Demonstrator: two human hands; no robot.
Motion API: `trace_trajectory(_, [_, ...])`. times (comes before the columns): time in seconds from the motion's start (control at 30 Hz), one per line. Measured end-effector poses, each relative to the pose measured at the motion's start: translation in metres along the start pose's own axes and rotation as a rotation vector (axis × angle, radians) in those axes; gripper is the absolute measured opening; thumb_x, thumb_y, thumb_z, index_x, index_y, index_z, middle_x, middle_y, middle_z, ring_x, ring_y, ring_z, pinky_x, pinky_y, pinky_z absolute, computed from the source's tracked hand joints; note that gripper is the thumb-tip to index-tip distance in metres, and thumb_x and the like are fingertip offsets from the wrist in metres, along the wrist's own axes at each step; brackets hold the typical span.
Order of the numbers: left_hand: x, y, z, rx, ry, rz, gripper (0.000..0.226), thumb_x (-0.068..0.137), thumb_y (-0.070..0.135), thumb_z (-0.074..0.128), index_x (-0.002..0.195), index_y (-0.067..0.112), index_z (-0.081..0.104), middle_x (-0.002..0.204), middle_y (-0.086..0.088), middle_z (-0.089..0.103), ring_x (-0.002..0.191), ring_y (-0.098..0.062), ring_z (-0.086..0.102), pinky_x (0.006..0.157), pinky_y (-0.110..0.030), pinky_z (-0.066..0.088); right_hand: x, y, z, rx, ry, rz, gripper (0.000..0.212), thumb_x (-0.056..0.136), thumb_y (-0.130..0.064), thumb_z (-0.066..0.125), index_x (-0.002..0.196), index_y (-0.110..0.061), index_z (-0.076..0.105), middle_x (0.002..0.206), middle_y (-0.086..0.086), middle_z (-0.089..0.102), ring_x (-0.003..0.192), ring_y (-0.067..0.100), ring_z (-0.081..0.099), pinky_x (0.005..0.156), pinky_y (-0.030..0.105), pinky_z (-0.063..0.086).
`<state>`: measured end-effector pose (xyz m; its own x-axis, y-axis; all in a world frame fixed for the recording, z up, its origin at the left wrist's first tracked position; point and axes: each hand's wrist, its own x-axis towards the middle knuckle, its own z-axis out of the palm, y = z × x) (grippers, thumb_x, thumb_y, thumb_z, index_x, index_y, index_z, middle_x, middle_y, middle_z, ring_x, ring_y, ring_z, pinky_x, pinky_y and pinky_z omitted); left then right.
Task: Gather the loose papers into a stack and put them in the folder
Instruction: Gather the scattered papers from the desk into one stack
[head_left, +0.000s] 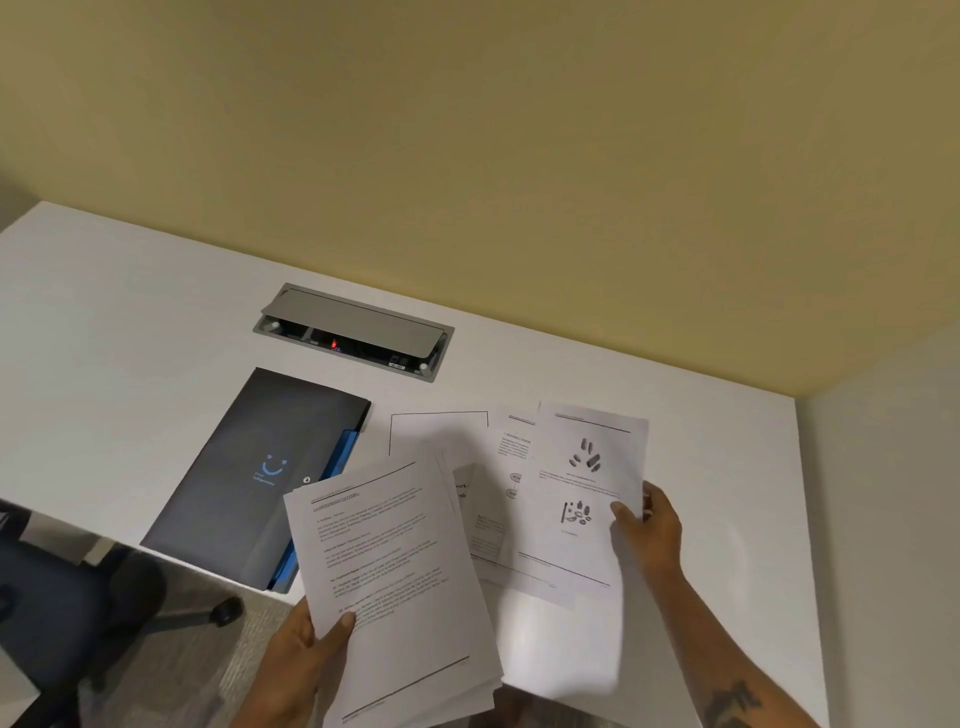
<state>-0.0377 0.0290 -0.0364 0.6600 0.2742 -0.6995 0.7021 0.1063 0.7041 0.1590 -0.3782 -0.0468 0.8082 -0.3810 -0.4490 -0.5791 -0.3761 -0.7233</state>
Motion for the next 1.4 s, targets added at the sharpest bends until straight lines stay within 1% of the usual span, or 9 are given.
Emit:
trace_trajectory(0.17, [-0.004, 0.003, 0.000, 0.034, -0.038, 0.008, 0.060, 0.074, 0.043, 0.077, 0.128, 0.027, 0.057, 0.118, -0.008, 0.076, 0.110, -0.035, 0.071, 0.098, -0.061, 0.056, -0.022, 0.028, -0.011, 0.140, -0.019, -0.015, 0.009, 0.100, -0.017, 0.072, 0.102, -0.019, 0.080, 0.093, 0.005, 0.081, 0.072, 0.016, 0.065, 0.065, 0.028, 0.050])
trace_trajectory(0.3, [-0.004, 0.004, 0.002, 0.067, -0.086, 0.018, 0.060, 0.073, 0.040, 0.078, 0.128, 0.028, 0.057, 0.110, -0.001, 0.080, 0.106, -0.027, 0.074, 0.085, -0.042, 0.063, -0.056, 0.037, -0.007, 0.216, -0.161, 0.042, 0.024, 0.102, -0.021, 0.072, 0.079, -0.026, 0.078, 0.075, -0.008, 0.073, 0.063, 0.005, 0.064, 0.064, 0.022, 0.054])
trace_trajectory(0.37, [-0.003, 0.004, 0.005, 0.081, -0.129, 0.010, 0.059, 0.074, 0.037, 0.079, 0.129, 0.028, 0.058, 0.109, 0.005, 0.081, 0.104, -0.024, 0.076, 0.079, -0.036, 0.065, -0.075, 0.037, 0.003, 0.294, -0.281, 0.098, 0.016, 0.104, -0.017, 0.070, 0.097, -0.023, 0.083, 0.096, 0.002, 0.083, 0.086, 0.016, 0.078, 0.085, 0.034, 0.063])
trace_trajectory(0.5, [-0.002, 0.004, 0.011, 0.092, -0.187, -0.004, 0.061, 0.076, 0.036, 0.080, 0.132, 0.028, 0.056, 0.115, 0.000, 0.079, 0.110, -0.027, 0.074, 0.090, -0.043, 0.063, -0.103, 0.042, 0.026, 0.420, -0.435, 0.190, 0.041, 0.106, -0.010, 0.066, 0.145, -0.003, 0.062, 0.142, 0.013, 0.070, 0.136, 0.033, 0.064, 0.125, 0.054, 0.041])
trace_trajectory(0.93, [0.002, 0.008, 0.020, 0.128, -0.290, -0.064, 0.072, 0.072, 0.054, 0.086, 0.134, 0.037, 0.053, 0.123, 0.017, 0.074, 0.118, -0.019, 0.068, 0.079, -0.024, 0.063, -0.137, 0.032, 0.066, 0.303, -0.783, 0.114, 0.031, 0.108, -0.019, 0.059, 0.134, -0.023, 0.075, 0.130, 0.012, 0.078, 0.123, 0.044, 0.072, 0.108, 0.072, 0.050])
trace_trajectory(1.1, [-0.002, 0.009, 0.022, 0.158, -0.199, -0.060, 0.043, 0.088, 0.030, 0.078, 0.124, 0.039, 0.057, 0.109, 0.016, 0.080, 0.112, -0.014, 0.068, 0.088, -0.032, 0.059, -0.129, 0.013, 0.065, 0.198, -0.801, 0.135, 0.031, 0.110, -0.036, 0.055, 0.111, -0.026, 0.084, 0.106, 0.010, 0.084, 0.091, 0.025, 0.078, 0.085, 0.041, 0.064])
trace_trajectory(1.2, [-0.008, 0.009, 0.022, 0.163, -0.117, -0.027, 0.035, 0.094, 0.019, 0.073, 0.121, 0.033, 0.058, 0.101, 0.009, 0.080, 0.098, -0.010, 0.070, 0.064, -0.013, 0.059, -0.101, -0.011, 0.059, 0.128, -0.622, 0.032, 0.031, 0.107, -0.036, 0.062, 0.092, -0.022, 0.086, 0.084, 0.007, 0.082, 0.071, 0.021, 0.072, 0.060, 0.021, 0.058])
trace_trajectory(1.27, [-0.011, 0.007, 0.020, 0.167, -0.066, -0.009, 0.033, 0.094, 0.016, 0.072, 0.121, 0.028, 0.058, 0.100, 0.008, 0.077, 0.093, -0.009, 0.070, 0.061, -0.012, 0.057, -0.072, -0.027, 0.053, -0.018, -0.395, -0.113, 0.013, 0.099, -0.023, 0.076, 0.107, -0.015, 0.082, 0.103, 0.016, 0.082, 0.087, 0.025, 0.074, 0.073, 0.019, 0.058])
trace_trajectory(1.4, [-0.009, -0.002, 0.010, 0.204, -0.036, 0.018, 0.032, 0.094, 0.009, 0.070, 0.119, 0.026, 0.058, 0.090, 0.015, 0.078, 0.086, -0.002, 0.069, 0.060, -0.010, 0.056, -0.016, -0.061, 0.035, -0.545, -0.289, -0.300, 0.083, 0.087, -0.034, 0.088, 0.154, -0.004, 0.049, 0.157, 0.016, 0.048, 0.148, 0.033, 0.045, 0.119, 0.046, 0.042])
